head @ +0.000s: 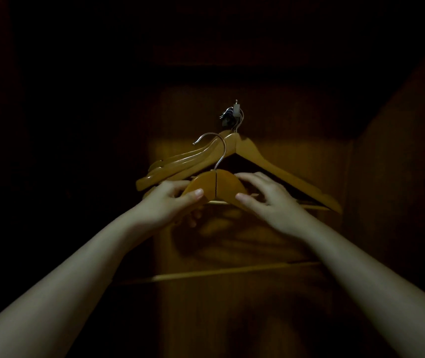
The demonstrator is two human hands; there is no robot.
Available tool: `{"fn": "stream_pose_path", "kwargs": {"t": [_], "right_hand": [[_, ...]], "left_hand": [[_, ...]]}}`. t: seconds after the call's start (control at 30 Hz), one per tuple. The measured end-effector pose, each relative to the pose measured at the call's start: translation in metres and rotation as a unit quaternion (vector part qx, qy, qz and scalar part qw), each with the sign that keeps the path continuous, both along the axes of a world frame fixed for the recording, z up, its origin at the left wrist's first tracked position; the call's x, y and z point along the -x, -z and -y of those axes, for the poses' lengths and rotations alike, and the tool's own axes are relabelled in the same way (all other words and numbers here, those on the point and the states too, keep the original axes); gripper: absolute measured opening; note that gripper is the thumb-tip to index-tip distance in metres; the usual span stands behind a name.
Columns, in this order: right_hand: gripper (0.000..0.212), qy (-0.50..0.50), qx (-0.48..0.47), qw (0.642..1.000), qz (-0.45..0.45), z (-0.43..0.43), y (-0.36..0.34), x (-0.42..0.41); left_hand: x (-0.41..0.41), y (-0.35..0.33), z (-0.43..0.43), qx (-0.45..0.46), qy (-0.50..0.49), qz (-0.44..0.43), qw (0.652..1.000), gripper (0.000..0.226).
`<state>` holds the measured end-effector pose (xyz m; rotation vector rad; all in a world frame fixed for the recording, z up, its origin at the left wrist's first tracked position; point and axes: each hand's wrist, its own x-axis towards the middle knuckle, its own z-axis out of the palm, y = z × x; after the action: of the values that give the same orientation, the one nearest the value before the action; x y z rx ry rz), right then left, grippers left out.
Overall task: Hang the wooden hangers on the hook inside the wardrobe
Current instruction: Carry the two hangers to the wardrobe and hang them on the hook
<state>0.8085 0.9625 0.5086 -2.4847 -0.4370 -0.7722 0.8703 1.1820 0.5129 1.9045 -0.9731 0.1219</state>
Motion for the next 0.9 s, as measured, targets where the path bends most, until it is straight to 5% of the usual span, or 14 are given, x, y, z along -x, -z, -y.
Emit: {"fn": "stream_pose_path", "kwargs": {"t": [0.13,0.3,0.4,0.63,0.9], "right_hand": [[0.077,0.049,0.045,0.997,0.043,-0.005,0.009,0.014],[0.078,0.09,0.069,0.983,0.147,0.003,0.01,0.025],[0.077,0.111,0.059,0.978,0.168,0.011,0.001,0.02],[0.076,0.146,0.018,0.972,0.183,0.027,-0.025,-0.012],[0.076,0.14,-0.006,0.98,0.139,0.041,-0.059,-0.064]], "left_hand": [[0.002,-0.005,0.009,-0.001,0.03,-0.009,1.0,0.02],[0.002,-0.016,0.024,-0.01,0.055,-0.026,0.998,0.018],[-0.006,-0.03,0.037,-0.021,-0.005,0.079,0.997,0.019],[-0.044,-0.058,0.055,-0.175,-0.174,0.293,0.924,0.065],[-0.086,-0.094,0.07,-0.216,-0.199,0.245,0.924,0.055]]}}
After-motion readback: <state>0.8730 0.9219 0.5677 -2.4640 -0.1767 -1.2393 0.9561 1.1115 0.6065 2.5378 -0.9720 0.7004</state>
